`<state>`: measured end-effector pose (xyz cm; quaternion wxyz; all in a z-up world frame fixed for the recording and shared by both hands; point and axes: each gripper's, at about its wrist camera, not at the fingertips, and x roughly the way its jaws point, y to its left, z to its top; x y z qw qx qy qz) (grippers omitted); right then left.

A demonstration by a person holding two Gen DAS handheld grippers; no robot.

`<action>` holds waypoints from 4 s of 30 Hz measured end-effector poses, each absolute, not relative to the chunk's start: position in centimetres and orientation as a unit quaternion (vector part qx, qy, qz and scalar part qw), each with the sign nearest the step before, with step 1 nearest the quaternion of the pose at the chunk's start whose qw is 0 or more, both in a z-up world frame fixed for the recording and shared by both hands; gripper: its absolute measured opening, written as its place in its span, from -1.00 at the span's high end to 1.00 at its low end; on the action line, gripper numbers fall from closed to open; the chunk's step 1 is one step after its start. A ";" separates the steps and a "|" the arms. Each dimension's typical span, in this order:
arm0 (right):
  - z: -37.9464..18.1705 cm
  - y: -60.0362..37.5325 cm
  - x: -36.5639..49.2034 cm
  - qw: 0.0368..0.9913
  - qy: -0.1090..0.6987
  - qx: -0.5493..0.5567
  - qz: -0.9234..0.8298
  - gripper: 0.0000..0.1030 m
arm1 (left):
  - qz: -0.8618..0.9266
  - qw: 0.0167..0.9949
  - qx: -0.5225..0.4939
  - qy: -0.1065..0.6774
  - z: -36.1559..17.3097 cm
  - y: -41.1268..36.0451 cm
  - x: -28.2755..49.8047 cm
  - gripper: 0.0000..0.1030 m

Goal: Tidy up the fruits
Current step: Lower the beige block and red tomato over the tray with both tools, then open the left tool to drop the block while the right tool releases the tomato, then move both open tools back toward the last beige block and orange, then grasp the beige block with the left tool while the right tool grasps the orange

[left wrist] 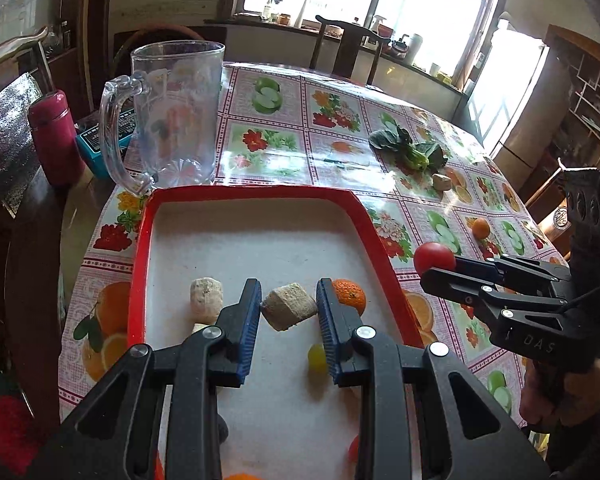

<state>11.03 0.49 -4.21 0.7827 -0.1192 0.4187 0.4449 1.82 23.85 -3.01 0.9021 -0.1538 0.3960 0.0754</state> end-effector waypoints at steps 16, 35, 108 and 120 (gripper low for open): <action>-4.9 4.4 12.3 0.770 0.425 -0.127 0.459 0.41 | 0.105 0.893 -0.160 0.408 -4.0 27.8 4.2 0.50; -8.4 8.5 13.8 0.745 0.455 -0.163 0.459 0.41 | 0.125 0.862 -0.170 0.462 -7.4 30.6 7.4 0.50; -7.7 -16.9 26.4 0.841 0.455 -0.054 0.287 0.16 | -0.052 0.882 -0.085 0.461 -3.5 6.5 26.6 0.17; -8.6 -17.0 28.1 0.839 0.454 -0.049 0.295 0.34 | -0.058 0.864 -0.112 0.487 -7.5 5.2 33.6 0.13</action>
